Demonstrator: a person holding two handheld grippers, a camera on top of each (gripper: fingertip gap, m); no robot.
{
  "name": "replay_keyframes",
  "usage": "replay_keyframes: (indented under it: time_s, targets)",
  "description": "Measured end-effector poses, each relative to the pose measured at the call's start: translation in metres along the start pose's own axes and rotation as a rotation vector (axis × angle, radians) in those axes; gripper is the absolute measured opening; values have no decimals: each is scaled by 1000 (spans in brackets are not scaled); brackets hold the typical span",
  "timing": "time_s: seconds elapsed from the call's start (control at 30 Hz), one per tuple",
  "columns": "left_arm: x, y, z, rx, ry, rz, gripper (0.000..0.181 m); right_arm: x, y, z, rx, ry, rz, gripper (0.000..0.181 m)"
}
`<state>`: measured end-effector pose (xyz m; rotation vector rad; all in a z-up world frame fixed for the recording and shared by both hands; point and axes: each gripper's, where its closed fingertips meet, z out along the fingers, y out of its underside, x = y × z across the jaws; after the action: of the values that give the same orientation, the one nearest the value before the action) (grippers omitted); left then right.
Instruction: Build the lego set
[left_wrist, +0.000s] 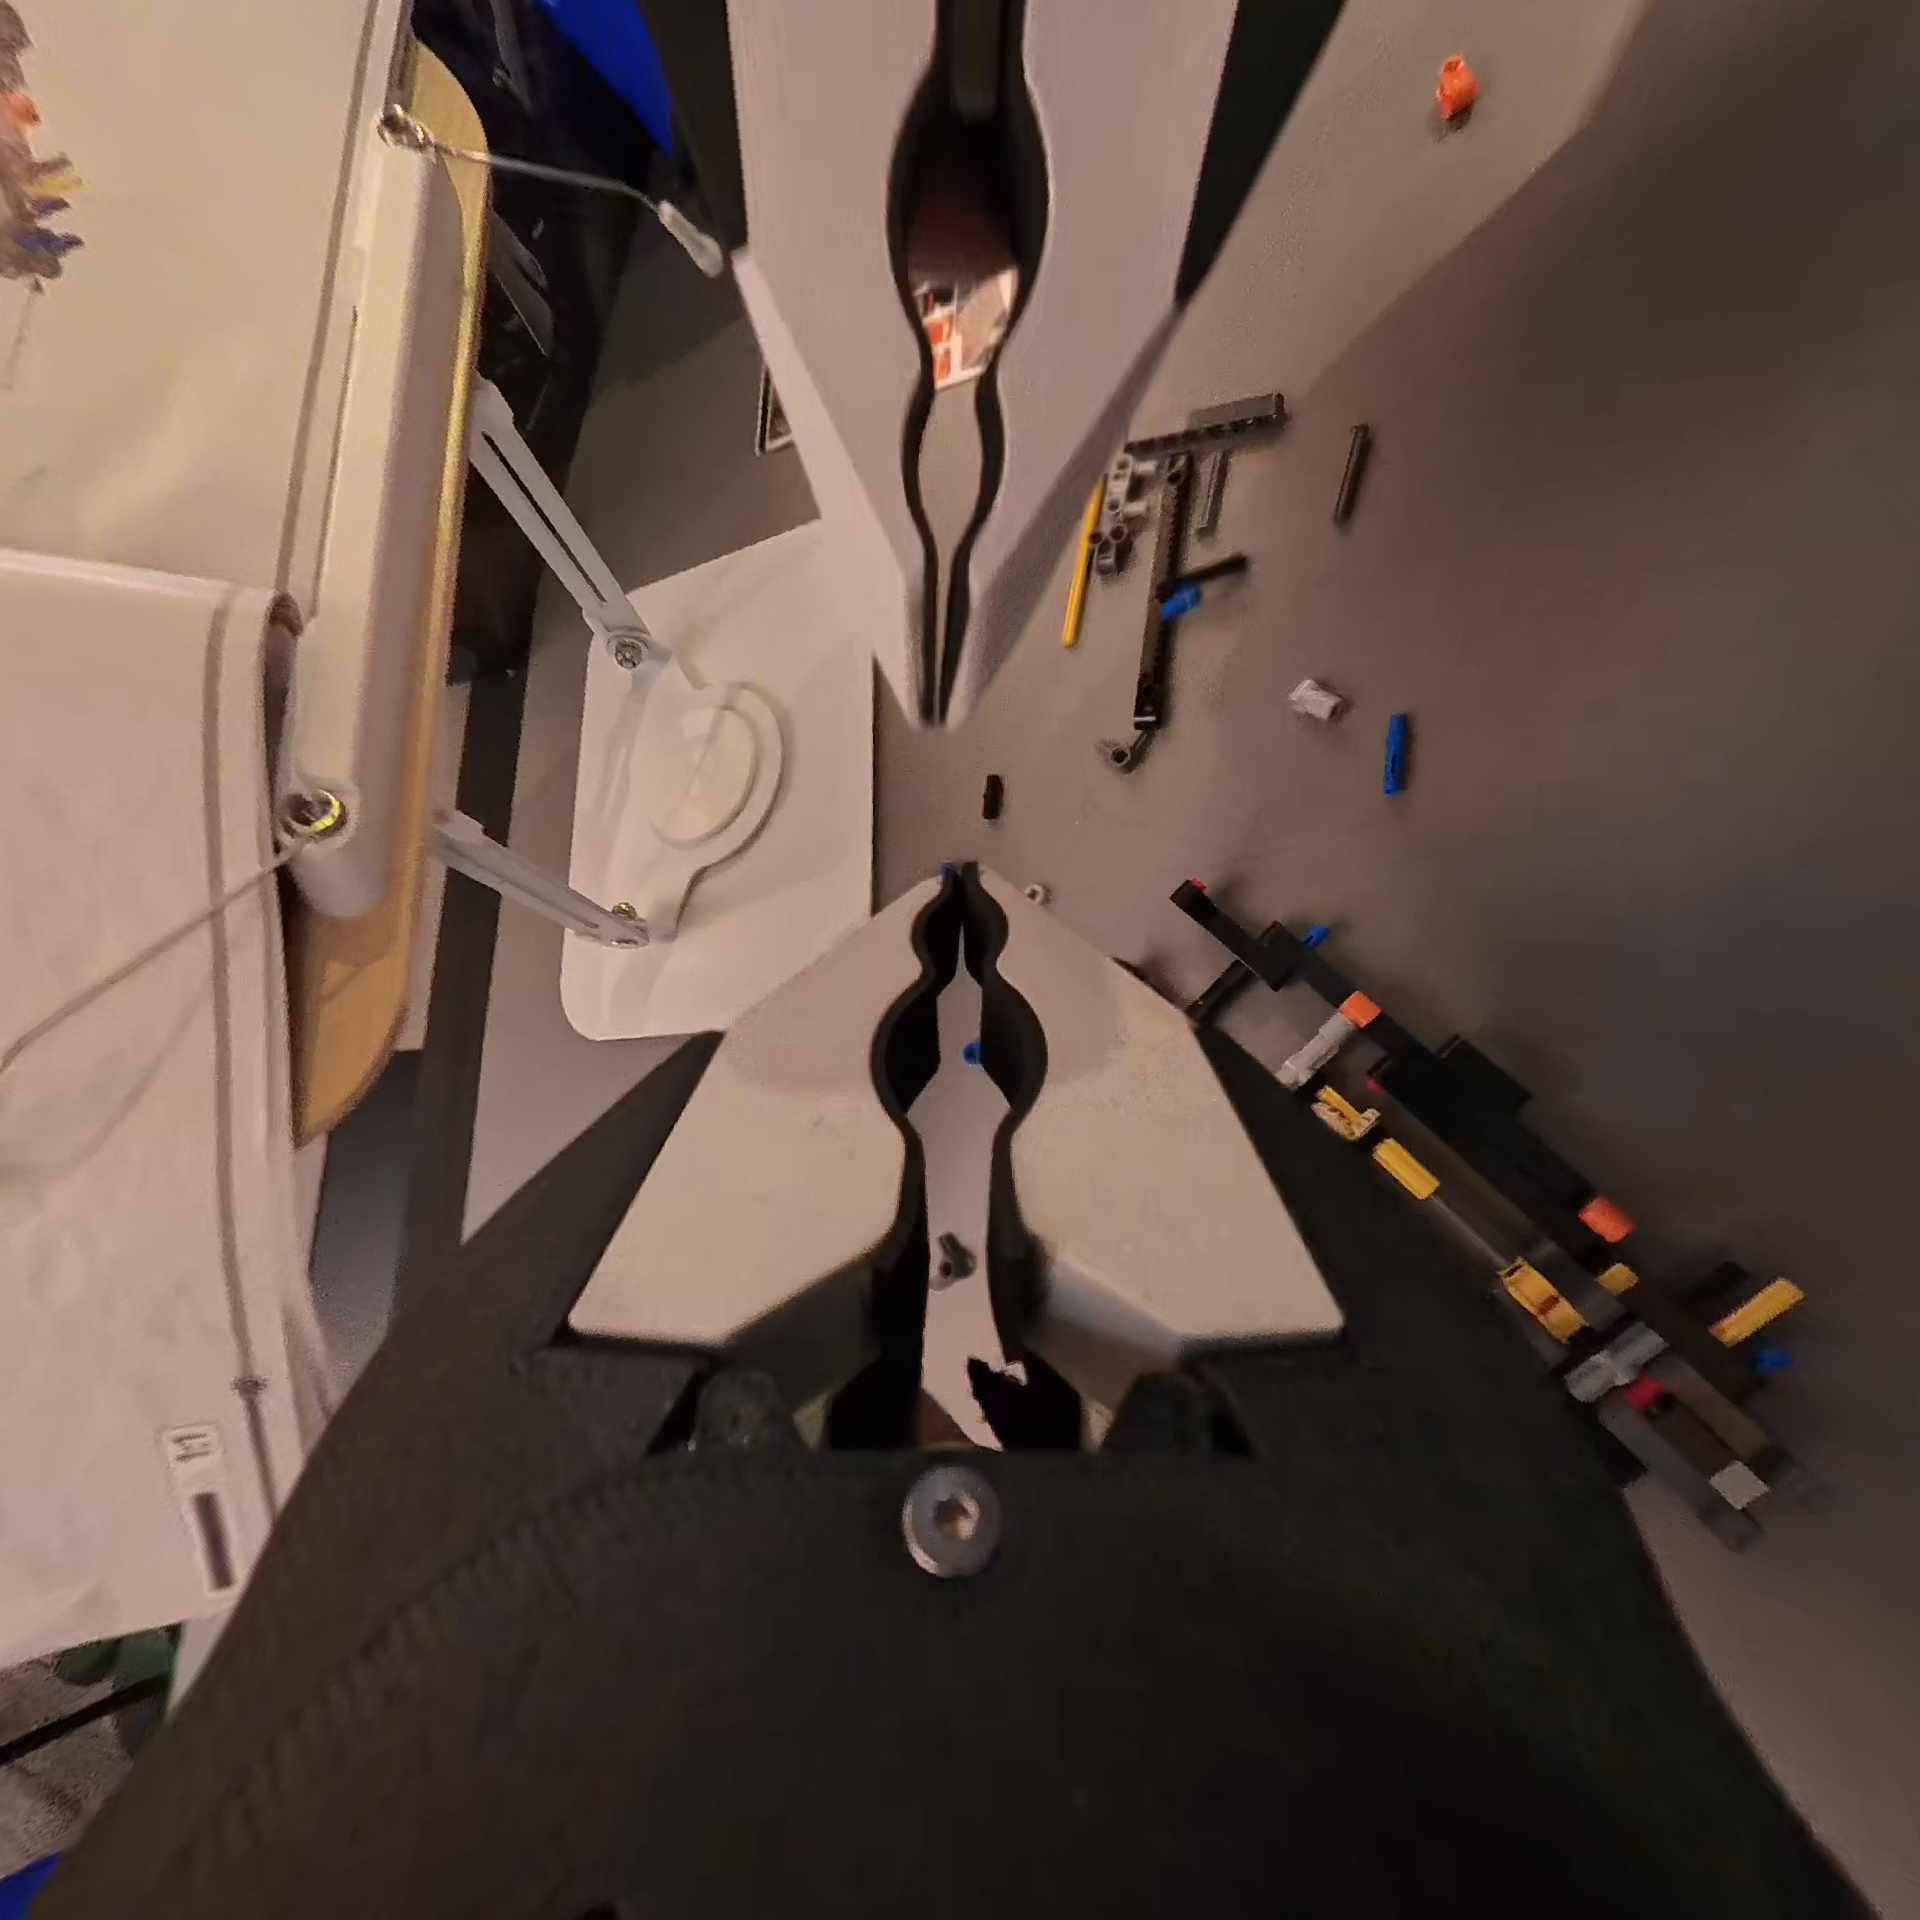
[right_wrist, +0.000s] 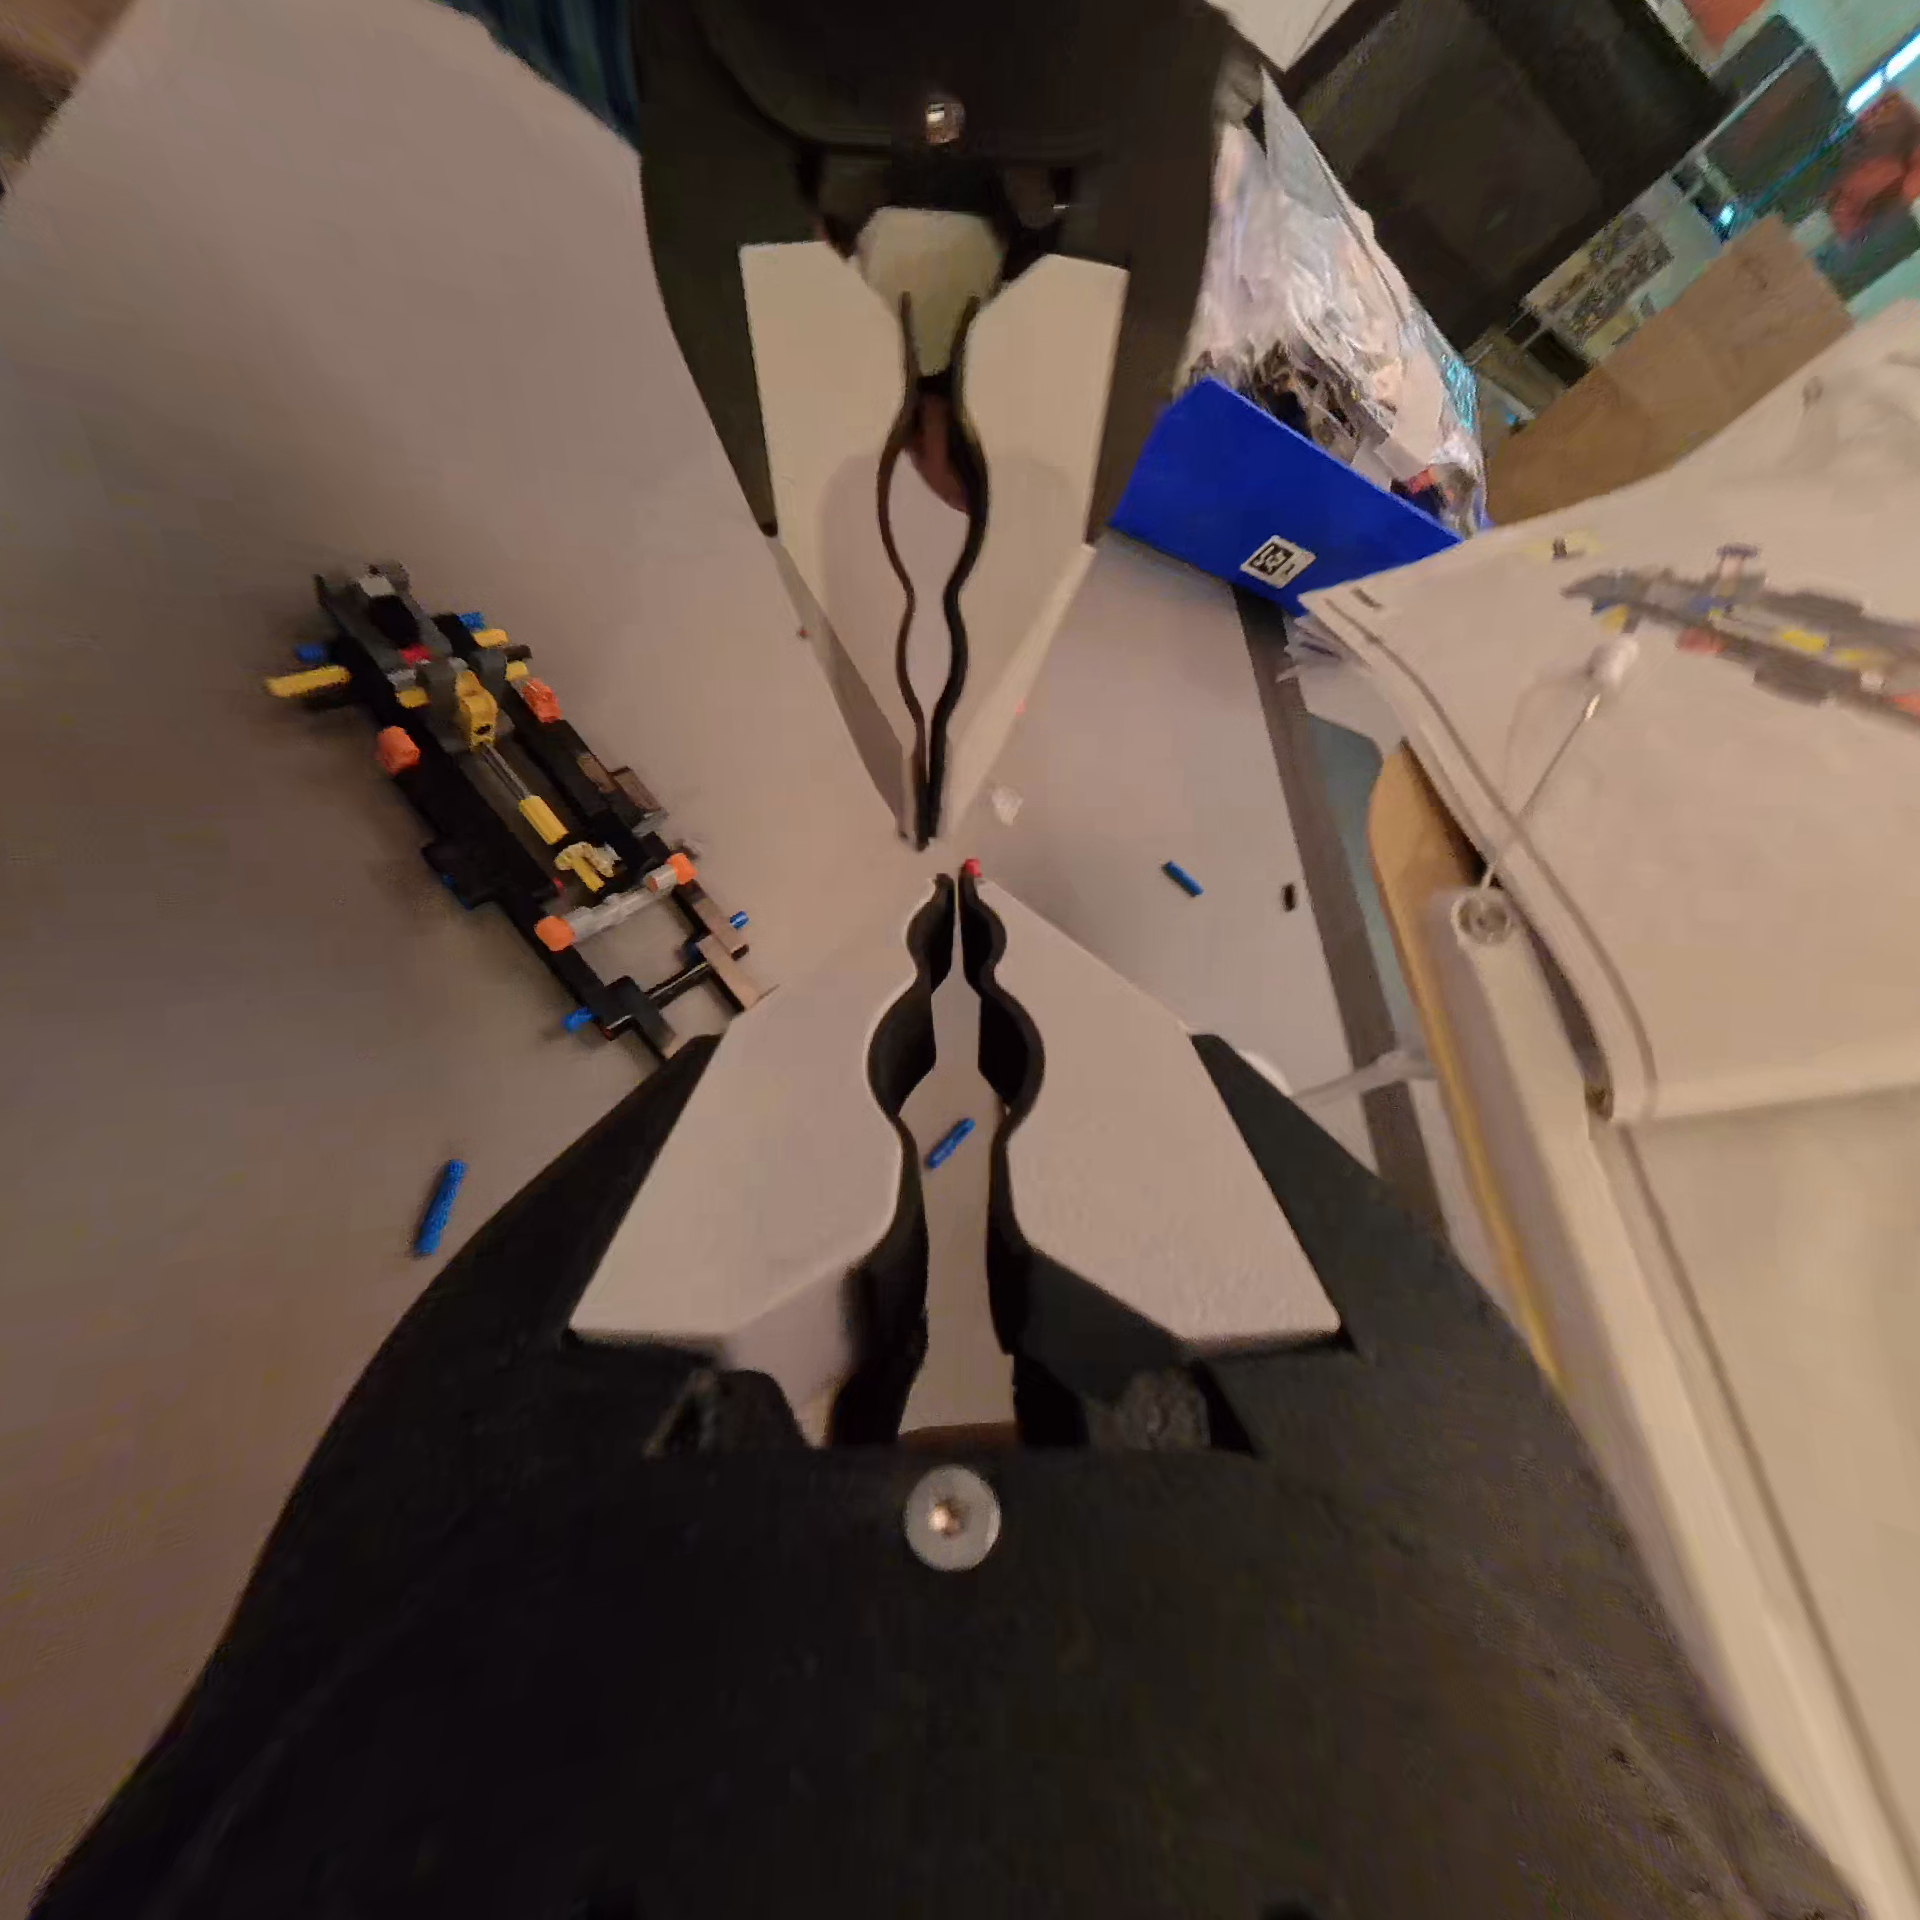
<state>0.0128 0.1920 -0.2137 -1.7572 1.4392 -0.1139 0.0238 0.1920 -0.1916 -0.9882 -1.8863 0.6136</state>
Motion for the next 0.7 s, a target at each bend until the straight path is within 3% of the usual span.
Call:
replay_keyframes:
  time_s: [0.03,0.17,0.37,0.7]
  targets:
    - [1,4,1,-2,2,-18,0,0,2,-6,8,-7,41,0]
    - [3,17,4,-19,3,-66,0,6,21,-36,11,5,197,2]
    - [12,20,9,-22,6,-118,0,-5,64,-73,-103,50,354,6]
    - [64,-4,31,12,90,-237,8,-96,115,-82,-301,-31,462,15]
